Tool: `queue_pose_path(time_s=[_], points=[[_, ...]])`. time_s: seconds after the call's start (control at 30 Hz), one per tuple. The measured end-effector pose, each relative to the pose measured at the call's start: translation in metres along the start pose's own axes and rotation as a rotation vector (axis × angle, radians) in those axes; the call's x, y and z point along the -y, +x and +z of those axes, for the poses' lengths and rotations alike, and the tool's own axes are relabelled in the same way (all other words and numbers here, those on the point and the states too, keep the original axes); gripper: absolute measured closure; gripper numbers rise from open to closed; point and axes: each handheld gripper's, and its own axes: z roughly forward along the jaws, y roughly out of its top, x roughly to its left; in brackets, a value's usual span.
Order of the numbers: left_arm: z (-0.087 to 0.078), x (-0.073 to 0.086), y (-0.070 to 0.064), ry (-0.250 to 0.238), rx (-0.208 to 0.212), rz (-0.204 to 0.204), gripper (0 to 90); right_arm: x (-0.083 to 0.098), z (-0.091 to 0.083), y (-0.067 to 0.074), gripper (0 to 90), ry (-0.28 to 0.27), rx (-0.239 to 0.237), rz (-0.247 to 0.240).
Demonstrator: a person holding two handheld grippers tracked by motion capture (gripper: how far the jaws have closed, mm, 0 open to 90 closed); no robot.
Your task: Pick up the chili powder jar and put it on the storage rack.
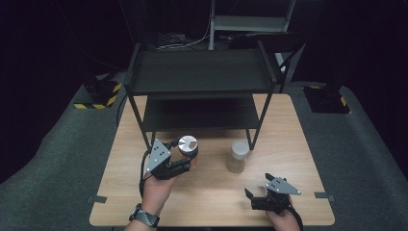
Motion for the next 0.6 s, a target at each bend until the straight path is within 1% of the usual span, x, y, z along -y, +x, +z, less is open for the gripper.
queue_pose_path(time_s=[0.07,0.17,0.33,0.37,0.43,0.47,0.5,0.53,0.6], points=[[-0.006,-0.006,0.000,-0.013,-0.011,0.005,34.7,0.000,0.000,0.000,0.3,0.000,0.000,-0.002],[-0.009,-0.010,0.001,-0.020,-0.014,0.005,34.7,0.000,0.000,0.000,0.2,0.001,0.001,-0.002],[-0.018,-0.023,0.002,-0.045,-0.025,0.013,34.7,-0.001,0.000,0.000,0.3,0.003,-0.003,-0.004],[-0.018,-0.023,0.002,-0.045,-0.025,0.013,34.7,-0.001,0.000,0.000,0.3,0.003,-0.003,-0.004],[-0.022,-0.031,0.002,-0.056,-0.034,0.025,34.7,-0.003,0.001,0.002,0.2,0.015,0.006,-0.007],[-0.023,-0.034,0.002,-0.058,-0.036,0.025,34.7,-0.006,0.003,0.004,0.3,0.035,0.017,-0.007],[-0.023,-0.034,0.002,-0.058,-0.036,0.025,34.7,-0.006,0.003,0.004,0.3,0.035,0.017,-0.007],[-0.024,-0.039,0.003,-0.063,-0.039,0.029,34.7,-0.009,0.004,0.006,0.3,0.056,0.027,-0.011],[-0.025,-0.044,0.004,-0.068,-0.043,0.029,34.7,-0.012,0.005,0.008,0.3,0.070,0.034,-0.015]])
